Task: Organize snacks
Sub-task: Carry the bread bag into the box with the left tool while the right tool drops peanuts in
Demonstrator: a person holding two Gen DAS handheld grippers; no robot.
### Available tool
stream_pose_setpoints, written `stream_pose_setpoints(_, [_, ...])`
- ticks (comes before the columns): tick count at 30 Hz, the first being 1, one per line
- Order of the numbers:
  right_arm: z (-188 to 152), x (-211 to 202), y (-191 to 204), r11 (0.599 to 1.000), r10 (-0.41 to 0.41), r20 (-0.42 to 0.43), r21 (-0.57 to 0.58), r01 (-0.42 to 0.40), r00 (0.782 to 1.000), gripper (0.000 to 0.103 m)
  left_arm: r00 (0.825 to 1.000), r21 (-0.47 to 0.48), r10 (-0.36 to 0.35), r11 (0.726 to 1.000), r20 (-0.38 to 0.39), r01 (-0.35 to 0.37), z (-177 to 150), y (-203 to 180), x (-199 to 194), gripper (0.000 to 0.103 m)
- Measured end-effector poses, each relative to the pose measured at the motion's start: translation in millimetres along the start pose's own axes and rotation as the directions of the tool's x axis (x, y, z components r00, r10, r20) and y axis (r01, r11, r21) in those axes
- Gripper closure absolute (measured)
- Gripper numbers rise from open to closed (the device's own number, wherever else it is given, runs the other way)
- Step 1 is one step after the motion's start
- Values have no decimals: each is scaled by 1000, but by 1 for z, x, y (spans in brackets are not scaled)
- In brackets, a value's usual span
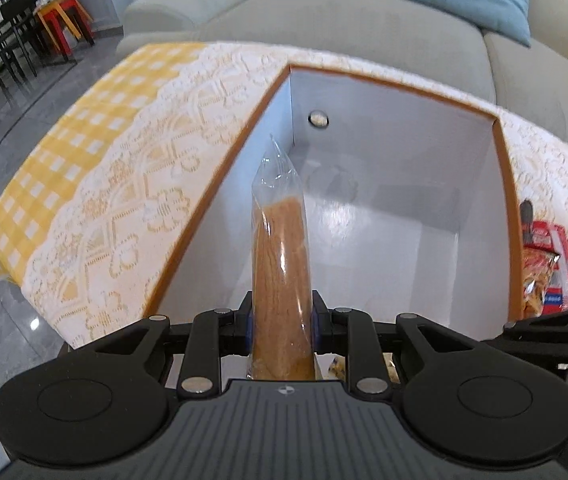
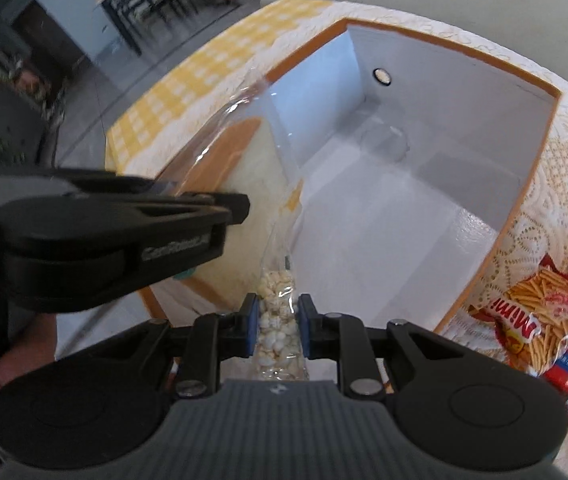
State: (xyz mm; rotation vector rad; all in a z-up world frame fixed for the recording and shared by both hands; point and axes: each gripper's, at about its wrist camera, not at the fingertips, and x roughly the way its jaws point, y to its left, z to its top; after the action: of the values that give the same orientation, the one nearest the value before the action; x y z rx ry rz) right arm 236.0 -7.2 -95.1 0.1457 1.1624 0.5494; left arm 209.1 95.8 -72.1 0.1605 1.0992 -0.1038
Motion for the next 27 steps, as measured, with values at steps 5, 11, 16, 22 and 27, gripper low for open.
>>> stream_pose_setpoints(5, [-3,-6,1,999,-34,5,-41,34,999,81,999,-3,3,1000,-43,-4,-7,1,5,75])
stream_pose_setpoints(11, [-4,-21,-5,996,-72,36,-53,74,997,75,996,8,89,996,-18,-89,-6,4,-7,70])
stream_pose_setpoints(16, [-9,-34,-9,995,-88,66,-42,91,994,75,980,58,197,979,2,-196,-6,4,-11,68])
stream_pose_setpoints(22, [-17,-49,-10,996,-84,106,-15,86,991,74,971,108,238,965,24,-239,-8,-6,-16,76])
stream_pose_setpoints(27, [-26,-68,-14,996,-92,136,19,90,986,74,981,121,191,974,34,-193,-8,-8,-14,85])
